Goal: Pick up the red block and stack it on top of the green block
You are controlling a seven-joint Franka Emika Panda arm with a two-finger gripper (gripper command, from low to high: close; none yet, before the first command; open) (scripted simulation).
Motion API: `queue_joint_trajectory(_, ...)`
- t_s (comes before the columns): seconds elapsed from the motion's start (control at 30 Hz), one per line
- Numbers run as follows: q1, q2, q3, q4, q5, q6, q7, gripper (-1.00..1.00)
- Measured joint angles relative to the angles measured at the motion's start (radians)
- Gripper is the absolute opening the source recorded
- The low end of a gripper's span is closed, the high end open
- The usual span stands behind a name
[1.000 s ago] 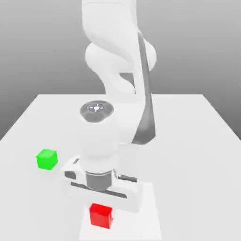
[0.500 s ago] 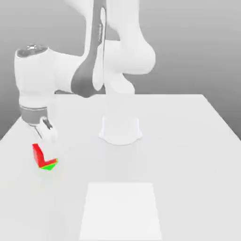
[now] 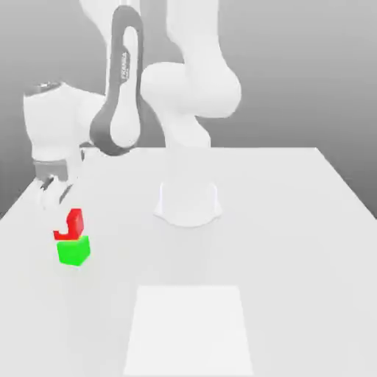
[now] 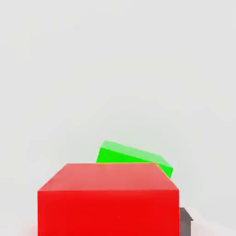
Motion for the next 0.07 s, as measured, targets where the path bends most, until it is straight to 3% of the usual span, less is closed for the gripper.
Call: queue_joint_trajectory(0.07,-0.001,0.0,0.0,0.0,0.0,0.0,0.0,1.0)
